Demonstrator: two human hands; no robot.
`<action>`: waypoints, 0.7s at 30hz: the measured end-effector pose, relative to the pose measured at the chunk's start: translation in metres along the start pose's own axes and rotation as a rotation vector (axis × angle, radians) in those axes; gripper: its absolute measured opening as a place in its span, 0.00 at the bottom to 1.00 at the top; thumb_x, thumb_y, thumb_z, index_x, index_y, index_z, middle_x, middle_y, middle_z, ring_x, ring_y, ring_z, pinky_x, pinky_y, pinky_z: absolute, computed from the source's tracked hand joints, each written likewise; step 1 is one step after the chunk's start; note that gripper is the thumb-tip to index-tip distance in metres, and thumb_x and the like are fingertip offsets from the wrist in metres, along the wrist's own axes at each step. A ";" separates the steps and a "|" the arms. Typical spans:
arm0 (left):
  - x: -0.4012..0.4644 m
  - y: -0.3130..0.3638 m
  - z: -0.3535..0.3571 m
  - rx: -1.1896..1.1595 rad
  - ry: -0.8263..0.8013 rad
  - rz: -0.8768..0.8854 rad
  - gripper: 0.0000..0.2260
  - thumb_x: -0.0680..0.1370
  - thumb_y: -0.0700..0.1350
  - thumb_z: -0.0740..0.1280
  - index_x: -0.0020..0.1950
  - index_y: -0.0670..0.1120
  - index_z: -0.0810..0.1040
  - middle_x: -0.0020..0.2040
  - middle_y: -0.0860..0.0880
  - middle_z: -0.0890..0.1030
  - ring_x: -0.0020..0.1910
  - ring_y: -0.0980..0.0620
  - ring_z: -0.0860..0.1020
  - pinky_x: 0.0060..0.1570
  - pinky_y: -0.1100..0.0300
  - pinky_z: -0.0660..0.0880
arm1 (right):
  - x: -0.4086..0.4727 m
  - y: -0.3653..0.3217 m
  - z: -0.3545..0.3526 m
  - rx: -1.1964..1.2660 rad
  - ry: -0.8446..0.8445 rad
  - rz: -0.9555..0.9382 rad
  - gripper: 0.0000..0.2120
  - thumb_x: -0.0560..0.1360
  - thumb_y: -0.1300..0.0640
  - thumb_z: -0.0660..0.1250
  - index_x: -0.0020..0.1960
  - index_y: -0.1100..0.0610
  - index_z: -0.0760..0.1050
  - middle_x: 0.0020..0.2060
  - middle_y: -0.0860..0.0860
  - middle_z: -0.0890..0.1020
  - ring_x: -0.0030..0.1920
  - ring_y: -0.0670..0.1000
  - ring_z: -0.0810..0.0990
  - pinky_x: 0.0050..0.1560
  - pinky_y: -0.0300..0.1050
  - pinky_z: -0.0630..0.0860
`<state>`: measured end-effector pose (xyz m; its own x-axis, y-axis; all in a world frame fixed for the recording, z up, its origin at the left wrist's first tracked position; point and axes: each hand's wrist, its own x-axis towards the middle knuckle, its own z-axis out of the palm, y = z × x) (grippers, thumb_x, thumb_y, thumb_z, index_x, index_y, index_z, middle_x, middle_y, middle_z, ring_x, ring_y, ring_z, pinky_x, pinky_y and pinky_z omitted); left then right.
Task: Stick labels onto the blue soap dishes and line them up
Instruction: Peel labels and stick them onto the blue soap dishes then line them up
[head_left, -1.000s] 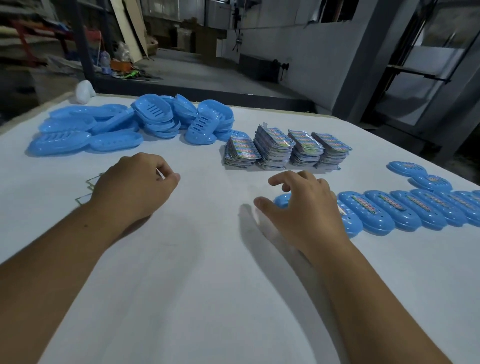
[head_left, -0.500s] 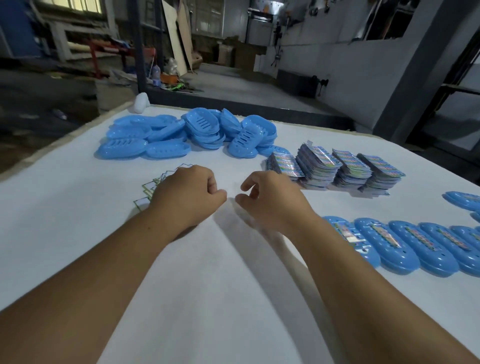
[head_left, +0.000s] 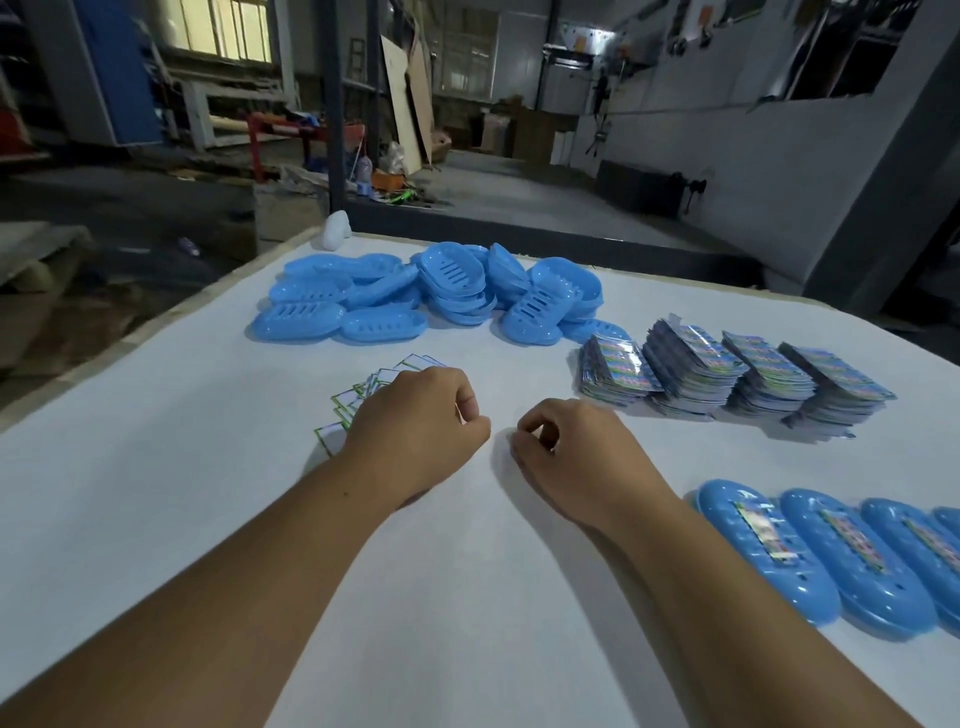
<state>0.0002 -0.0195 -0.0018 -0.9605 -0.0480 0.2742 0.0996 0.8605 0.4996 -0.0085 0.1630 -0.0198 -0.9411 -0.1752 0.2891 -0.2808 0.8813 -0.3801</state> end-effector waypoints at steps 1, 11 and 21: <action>0.000 0.000 0.000 0.003 -0.003 -0.001 0.08 0.73 0.55 0.70 0.38 0.55 0.75 0.36 0.57 0.79 0.41 0.53 0.79 0.43 0.57 0.75 | 0.000 0.000 0.000 -0.002 -0.001 -0.001 0.09 0.78 0.44 0.65 0.51 0.46 0.80 0.40 0.43 0.80 0.43 0.47 0.77 0.44 0.45 0.74; 0.008 -0.001 0.001 -0.154 0.024 -0.076 0.08 0.74 0.54 0.71 0.39 0.53 0.77 0.37 0.56 0.80 0.41 0.56 0.79 0.45 0.57 0.77 | -0.003 -0.004 -0.002 -0.009 -0.016 0.020 0.10 0.78 0.44 0.64 0.54 0.45 0.80 0.44 0.44 0.80 0.47 0.49 0.78 0.49 0.46 0.75; 0.139 -0.005 0.016 0.084 0.239 -0.024 0.14 0.82 0.48 0.64 0.66 0.46 0.77 0.65 0.46 0.77 0.65 0.43 0.73 0.61 0.47 0.74 | -0.003 -0.005 -0.005 -0.048 0.002 -0.009 0.11 0.77 0.42 0.64 0.54 0.44 0.79 0.44 0.43 0.81 0.49 0.50 0.79 0.50 0.47 0.75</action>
<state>-0.1379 -0.0222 0.0212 -0.8725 -0.1792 0.4545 0.0456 0.8964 0.4409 -0.0036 0.1617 -0.0142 -0.9381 -0.1828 0.2941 -0.2802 0.8997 -0.3347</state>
